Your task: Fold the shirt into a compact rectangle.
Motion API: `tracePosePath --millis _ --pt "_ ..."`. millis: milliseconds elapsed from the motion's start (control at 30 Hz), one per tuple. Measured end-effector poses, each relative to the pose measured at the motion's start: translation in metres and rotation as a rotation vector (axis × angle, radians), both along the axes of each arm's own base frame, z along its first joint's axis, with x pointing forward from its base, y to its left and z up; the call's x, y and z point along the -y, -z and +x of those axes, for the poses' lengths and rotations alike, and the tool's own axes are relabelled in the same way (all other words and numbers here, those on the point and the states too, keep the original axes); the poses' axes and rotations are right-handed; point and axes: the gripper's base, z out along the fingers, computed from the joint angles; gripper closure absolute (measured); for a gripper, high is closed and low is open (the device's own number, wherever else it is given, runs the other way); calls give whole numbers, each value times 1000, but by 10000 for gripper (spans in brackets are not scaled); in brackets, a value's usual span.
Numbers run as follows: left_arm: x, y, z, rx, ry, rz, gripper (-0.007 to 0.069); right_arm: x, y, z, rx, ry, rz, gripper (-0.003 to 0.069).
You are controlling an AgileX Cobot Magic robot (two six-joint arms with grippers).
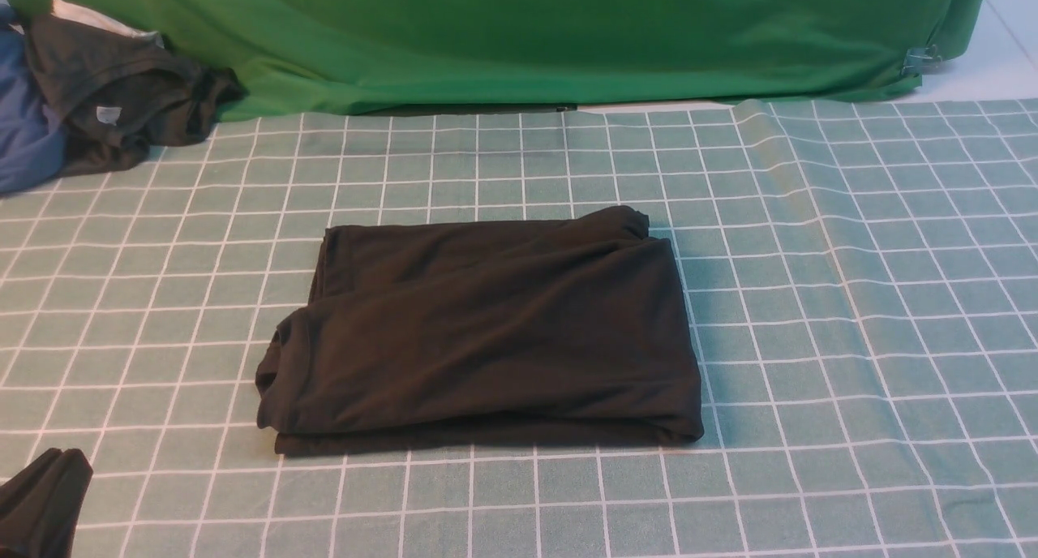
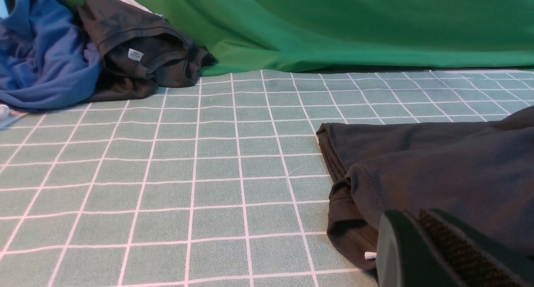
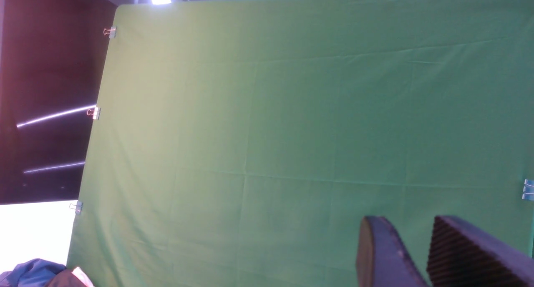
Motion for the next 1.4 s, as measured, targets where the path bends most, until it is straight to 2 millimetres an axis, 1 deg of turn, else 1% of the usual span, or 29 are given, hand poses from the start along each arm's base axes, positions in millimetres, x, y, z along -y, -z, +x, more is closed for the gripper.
tracePosePath --millis 733,933,1100,1267,1400 --pt "0 0 0 -1 1 6 612 0 0 0 -2 -3 5 426" --pt "0 0 0 -1 1 6 612 0 3 2 -46 -11 19 419" --pt "0 0 0 -1 1 6 612 -3 7 7 -78 -5 -20 419" --pt "0 0 0 -1 1 6 612 -4 9 9 -97 -6 -32 419" --pt "0 0 0 -1 1 6 612 -5 17 11 -181 -3 -71 420"
